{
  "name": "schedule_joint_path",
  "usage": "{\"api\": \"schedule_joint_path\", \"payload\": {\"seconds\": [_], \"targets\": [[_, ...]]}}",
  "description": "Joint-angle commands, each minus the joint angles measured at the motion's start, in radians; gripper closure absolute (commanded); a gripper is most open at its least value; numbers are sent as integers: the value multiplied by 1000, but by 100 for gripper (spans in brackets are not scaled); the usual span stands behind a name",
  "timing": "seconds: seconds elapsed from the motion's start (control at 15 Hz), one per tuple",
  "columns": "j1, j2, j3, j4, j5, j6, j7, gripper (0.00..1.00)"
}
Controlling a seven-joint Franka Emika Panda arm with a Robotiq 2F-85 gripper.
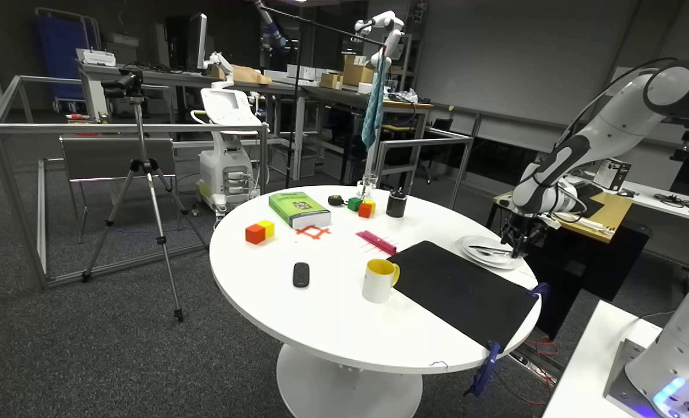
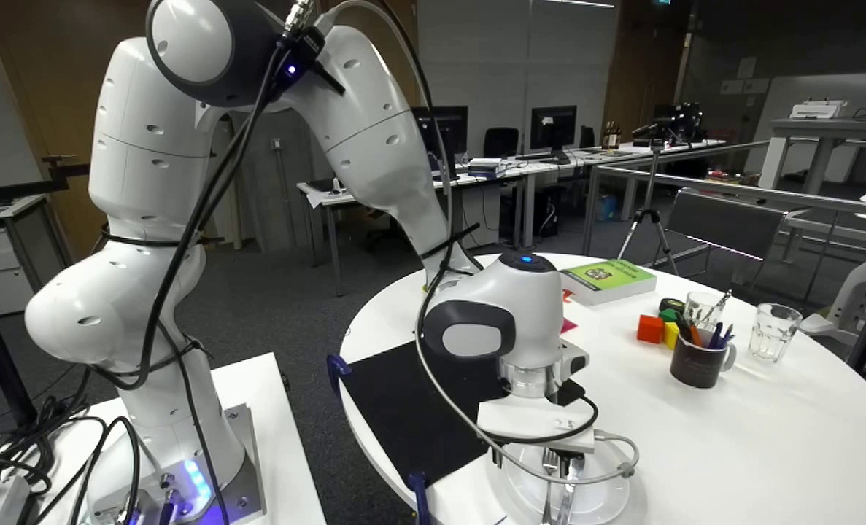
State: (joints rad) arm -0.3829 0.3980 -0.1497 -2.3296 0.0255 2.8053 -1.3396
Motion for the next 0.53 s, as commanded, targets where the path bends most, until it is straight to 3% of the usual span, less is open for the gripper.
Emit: {"api": "schedule_joint_path", "payload": {"seconds": [0.0, 0.13, 0.27, 0.33, 0.47], "targets": [[-18, 17, 11, 10, -23, 35, 22, 0], [-18, 25, 10, 16, -25, 32, 24, 1], [-19, 27, 11, 20, -23, 32, 24, 9], [-20, 27, 12, 20, -23, 32, 23, 20], [-22, 27, 14, 22, -21, 33, 22, 21]]}}
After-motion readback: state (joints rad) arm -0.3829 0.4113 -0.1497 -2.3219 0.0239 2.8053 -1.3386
